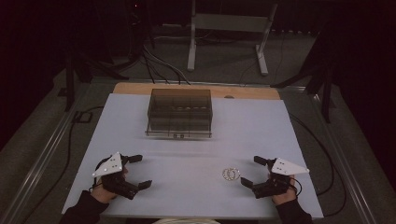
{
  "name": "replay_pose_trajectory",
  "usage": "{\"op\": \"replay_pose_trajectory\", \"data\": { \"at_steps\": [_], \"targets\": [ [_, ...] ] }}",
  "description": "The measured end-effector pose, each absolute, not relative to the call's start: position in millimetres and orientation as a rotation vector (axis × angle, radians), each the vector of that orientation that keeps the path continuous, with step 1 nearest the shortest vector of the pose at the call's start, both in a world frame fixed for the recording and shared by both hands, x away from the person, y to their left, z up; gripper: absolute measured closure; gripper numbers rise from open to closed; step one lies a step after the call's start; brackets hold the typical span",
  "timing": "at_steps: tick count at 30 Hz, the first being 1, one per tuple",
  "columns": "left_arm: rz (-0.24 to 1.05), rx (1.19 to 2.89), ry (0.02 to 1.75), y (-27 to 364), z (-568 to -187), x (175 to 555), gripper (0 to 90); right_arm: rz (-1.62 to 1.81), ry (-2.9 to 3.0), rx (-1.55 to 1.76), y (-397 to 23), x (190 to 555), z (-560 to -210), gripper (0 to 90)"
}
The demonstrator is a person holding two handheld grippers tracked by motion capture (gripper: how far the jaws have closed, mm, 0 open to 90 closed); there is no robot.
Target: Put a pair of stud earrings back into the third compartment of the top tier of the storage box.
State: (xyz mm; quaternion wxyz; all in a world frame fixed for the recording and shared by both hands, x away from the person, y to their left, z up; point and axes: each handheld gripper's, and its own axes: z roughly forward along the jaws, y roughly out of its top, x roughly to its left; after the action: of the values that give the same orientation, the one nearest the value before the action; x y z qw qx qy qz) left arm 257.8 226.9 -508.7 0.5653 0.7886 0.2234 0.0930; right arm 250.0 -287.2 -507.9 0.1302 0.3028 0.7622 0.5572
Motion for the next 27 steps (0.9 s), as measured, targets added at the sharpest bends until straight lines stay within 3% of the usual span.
{"op": "replay_pose_trajectory", "data": {
  "at_steps": [27],
  "targets": [
    [0.213, 1.847, 0.539, 227, -508, 258, 0.5, 1.666, 2.161, 1.012, -291, 262, -482, 0.0]
  ]
}}
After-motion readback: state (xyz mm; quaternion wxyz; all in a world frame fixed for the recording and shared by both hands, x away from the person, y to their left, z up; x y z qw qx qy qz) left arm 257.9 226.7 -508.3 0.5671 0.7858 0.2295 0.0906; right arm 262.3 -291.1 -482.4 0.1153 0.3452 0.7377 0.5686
